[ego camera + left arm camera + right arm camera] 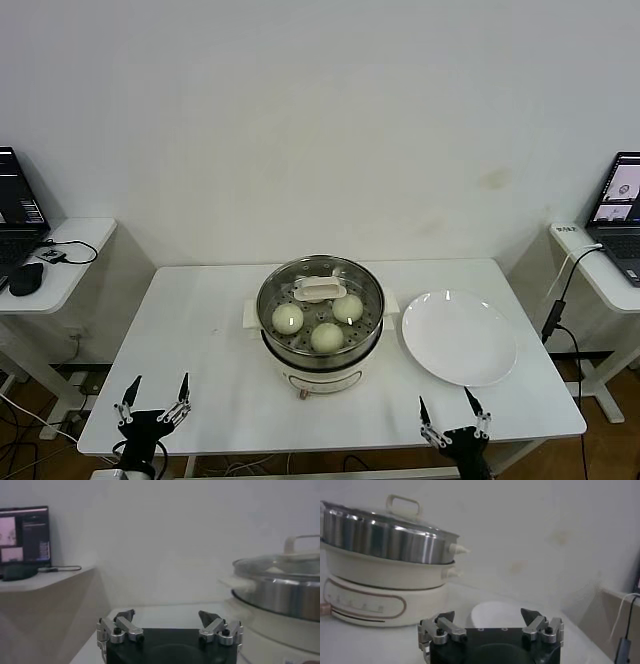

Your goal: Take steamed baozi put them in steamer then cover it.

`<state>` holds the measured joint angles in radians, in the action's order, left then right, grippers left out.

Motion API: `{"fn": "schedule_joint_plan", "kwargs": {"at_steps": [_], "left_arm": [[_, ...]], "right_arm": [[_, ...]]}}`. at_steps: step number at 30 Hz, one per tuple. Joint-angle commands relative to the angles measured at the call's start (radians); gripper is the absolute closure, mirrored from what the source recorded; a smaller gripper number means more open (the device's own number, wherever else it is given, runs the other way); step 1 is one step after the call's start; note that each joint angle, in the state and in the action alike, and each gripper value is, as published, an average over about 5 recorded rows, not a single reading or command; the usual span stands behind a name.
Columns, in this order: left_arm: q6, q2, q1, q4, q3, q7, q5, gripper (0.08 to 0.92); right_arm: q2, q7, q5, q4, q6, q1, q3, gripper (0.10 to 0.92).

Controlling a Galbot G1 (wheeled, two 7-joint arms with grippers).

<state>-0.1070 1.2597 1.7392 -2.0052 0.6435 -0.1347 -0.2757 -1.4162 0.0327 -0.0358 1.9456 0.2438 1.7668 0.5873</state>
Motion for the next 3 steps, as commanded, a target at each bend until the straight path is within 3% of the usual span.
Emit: {"fn": "schedule_joint_plan", "kwargs": {"at_steps": [1,3], "left_arm": [[-0.019,-0.002,0.010,0.028,0.016,-0.003,-0.032,0.177],[-0.021,-0.002,0.009,0.030,0.015,-0.003,-0.031,0.177]], "right_arm": [[-0.004,-0.012,0.021,0.038,-0.081,0.002,-0.032,0.202],[-0.006,-0.013,0.018,0.038,-0.083,0.002,-0.033,0.202]]}}
